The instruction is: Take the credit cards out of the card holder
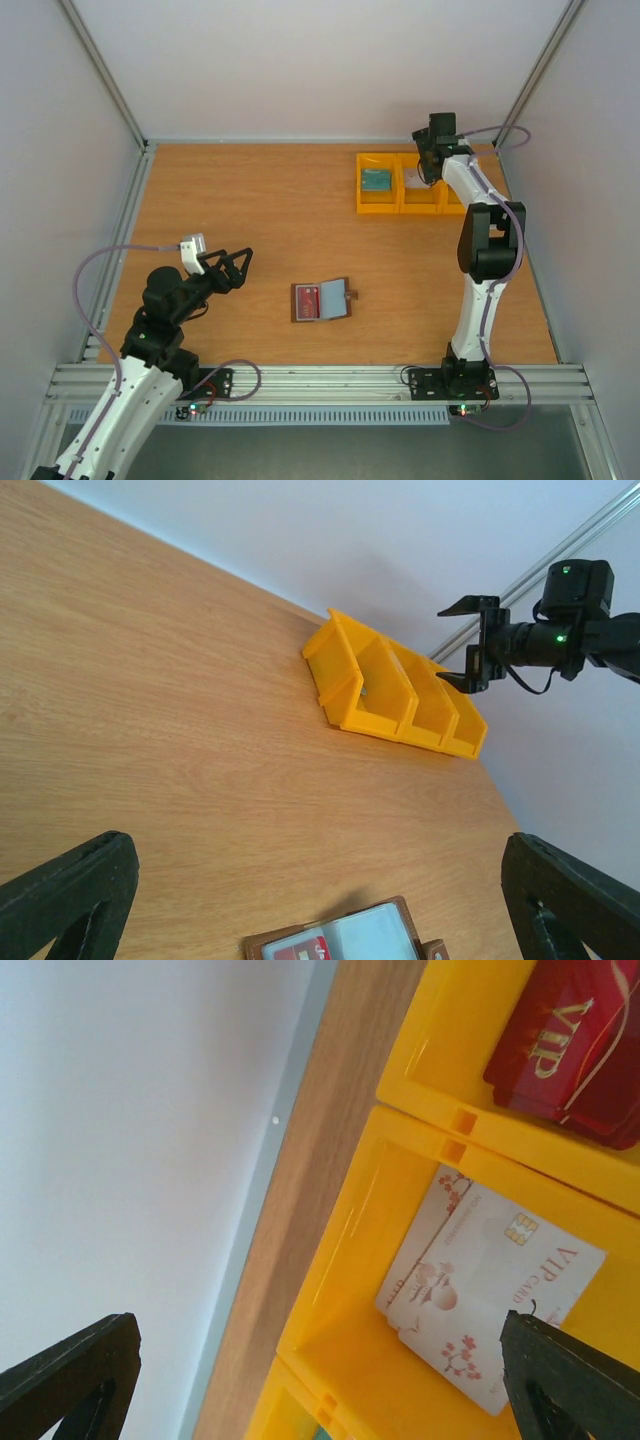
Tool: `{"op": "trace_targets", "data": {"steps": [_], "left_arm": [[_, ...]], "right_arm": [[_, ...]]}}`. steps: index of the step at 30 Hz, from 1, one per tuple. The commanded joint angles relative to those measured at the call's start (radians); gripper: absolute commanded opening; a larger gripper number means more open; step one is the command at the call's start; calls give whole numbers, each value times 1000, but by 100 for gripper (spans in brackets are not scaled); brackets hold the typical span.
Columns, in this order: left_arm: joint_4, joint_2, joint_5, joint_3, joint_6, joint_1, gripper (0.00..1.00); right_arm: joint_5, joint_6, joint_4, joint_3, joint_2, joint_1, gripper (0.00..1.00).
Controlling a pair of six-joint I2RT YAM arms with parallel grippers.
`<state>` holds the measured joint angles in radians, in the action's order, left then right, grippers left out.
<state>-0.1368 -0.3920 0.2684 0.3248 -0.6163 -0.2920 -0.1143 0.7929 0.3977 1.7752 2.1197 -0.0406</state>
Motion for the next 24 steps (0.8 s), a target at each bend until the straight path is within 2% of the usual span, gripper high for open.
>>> {"op": "trace_targets", "data": {"steps": [1,5,8,11,14,18,20,24], "left_arm": [[57,12,-8,-13,12,5,99],[61,13,-5,-13,12,5,99],[64,14,2,-15,12,4,99],[72,14,8,-16,8,5,99],[74,10,15,-16,7,5,99],[76,11,20,-16,8,5,99],[78,10,22,-18,8,5,99],[80,7,31,-17,9,5,99]], "right_arm": [[2,-129,61,-12,-91,-8,98],[160,-364,-65,-107,-247,-36,97],[195,-674,55,-118,-363,-112,96],[331,-817,238,-169,-435,-175,97],[446,-879,434,-240,-468,-234,97],[483,-957,609,-353,-492,-323,98],[560,-969,622,-425,-491,-345,99],[770,-937,503,-572,-453,-378,98]]}}
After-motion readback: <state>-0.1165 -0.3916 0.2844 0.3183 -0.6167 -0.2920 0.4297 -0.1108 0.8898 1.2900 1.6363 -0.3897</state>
